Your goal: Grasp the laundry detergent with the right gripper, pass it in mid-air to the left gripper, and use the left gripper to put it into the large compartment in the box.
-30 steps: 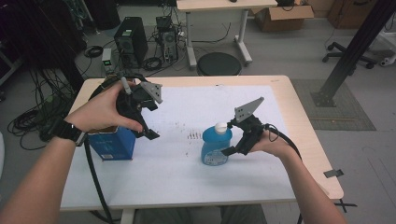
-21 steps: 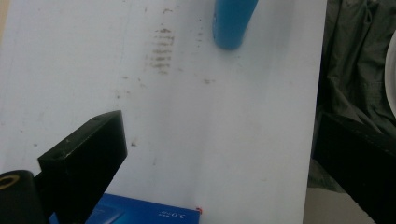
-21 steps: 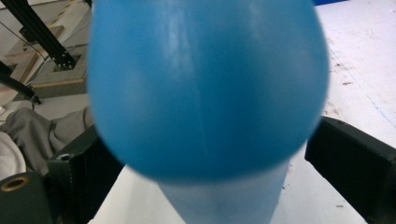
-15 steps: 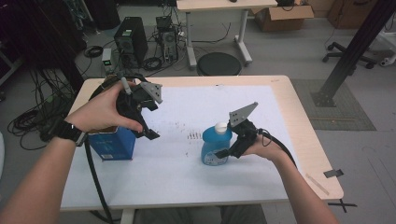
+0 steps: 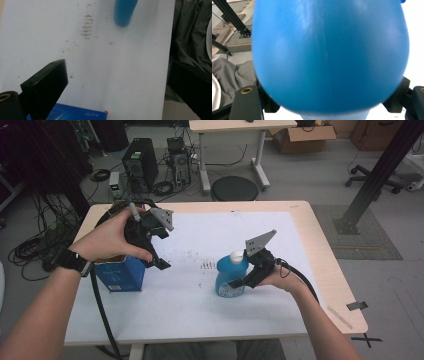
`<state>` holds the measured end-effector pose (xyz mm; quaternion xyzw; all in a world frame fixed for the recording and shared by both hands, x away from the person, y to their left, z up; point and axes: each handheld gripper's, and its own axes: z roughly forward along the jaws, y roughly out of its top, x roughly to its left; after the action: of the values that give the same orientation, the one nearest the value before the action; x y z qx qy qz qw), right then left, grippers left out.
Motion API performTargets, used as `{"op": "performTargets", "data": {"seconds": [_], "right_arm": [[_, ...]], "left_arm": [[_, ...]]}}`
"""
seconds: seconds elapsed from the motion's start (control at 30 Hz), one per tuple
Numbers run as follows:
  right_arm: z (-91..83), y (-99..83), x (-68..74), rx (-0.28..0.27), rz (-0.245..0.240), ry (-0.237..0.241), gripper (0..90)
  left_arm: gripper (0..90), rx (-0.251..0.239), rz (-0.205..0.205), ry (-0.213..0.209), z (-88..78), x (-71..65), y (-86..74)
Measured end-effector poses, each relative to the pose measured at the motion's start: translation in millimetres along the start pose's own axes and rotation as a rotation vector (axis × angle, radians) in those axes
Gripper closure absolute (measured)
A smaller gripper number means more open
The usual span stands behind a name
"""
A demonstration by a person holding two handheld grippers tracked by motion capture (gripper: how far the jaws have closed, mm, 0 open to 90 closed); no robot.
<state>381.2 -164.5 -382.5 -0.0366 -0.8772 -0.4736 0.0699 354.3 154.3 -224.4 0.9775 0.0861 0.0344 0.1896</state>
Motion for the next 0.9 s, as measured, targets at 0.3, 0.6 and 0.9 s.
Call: {"op": "performTargets", "data": {"seconds": [0.3, 0.6, 0.9], "right_arm": [[0.4, -1.4, 0.4, 0.000, -0.004, -0.002, 26.2], [-0.4, -3.0, -0.2, 0.000, -0.006, 0.004, 31.6], [-0.6, -5.6, -1.1, -0.001, -0.006, -0.003, 36.1]], "left_arm": [[4.2, 0.000, 0.001, -0.001, 0.1, -0.2, 0.3], [4.2, 0.002, 0.003, -0.004, 1.2, 0.0, 1.4], [4.2, 0.010, 0.004, -0.006, 1.9, 0.7, 2.3]]}}
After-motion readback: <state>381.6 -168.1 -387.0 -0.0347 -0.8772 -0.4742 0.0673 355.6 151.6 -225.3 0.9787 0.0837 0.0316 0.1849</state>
